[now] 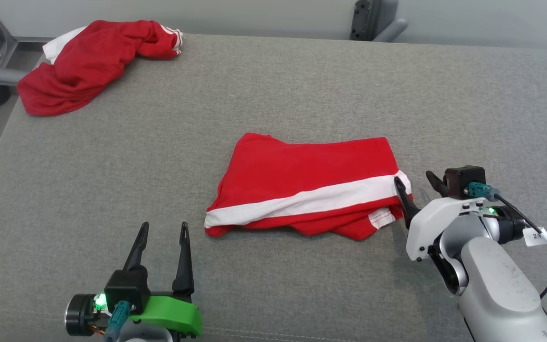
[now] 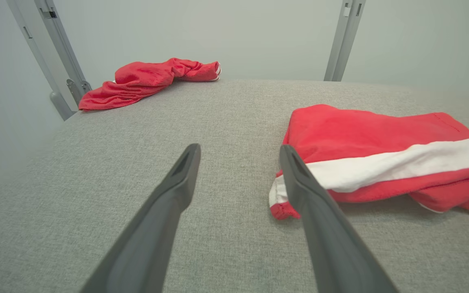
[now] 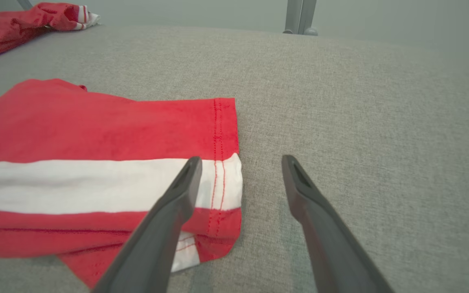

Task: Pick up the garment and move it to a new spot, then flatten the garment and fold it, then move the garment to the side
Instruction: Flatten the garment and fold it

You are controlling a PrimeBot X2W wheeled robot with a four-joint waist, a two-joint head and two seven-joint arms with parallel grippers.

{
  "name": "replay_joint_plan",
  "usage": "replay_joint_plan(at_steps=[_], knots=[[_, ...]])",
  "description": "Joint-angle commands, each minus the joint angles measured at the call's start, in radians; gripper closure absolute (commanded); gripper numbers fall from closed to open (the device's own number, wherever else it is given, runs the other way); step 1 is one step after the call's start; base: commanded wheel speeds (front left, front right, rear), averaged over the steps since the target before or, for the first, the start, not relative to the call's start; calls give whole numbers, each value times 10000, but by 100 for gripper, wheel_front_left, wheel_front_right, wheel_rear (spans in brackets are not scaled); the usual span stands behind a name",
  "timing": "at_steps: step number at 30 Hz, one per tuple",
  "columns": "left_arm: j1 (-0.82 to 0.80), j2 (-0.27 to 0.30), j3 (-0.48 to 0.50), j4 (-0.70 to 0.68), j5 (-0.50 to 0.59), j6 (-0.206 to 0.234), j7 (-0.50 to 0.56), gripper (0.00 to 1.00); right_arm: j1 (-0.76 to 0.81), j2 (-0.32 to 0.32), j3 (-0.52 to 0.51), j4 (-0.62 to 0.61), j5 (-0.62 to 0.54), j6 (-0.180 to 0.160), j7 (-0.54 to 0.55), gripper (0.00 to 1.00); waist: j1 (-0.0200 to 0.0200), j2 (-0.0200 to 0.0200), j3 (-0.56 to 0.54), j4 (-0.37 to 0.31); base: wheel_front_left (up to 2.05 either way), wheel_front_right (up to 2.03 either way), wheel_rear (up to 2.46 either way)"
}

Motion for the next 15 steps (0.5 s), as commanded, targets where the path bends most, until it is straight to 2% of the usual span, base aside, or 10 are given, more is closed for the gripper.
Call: replay_joint_plan(at_steps=[1,7,13,14,15], knots=[[-125,-8,2,-21,52,-36,-7,0,-164,-123,147,149,198,-3,227,0,0,0,116,201,0,0,0],[-95,-38,-17,-12,1,-21,-7,0,-477,-491,766,452,902,-3,1037,0,0,0,183,407,0,0,0],[-15,-49,-10,8,24,4,-7,0,-525,-662,1174,381,1398,-3,1262,0,0,0,165,424,0,0,0],[4,-49,-11,11,30,6,-9,0,-525,-681,1251,337,1507,-3,1282,7,0,0,159,415,0,0,0],[24,-50,-13,9,26,5,-7,0,-524,-699,1318,296,1606,-3,1287,18,0,0,153,403,0,0,0]])
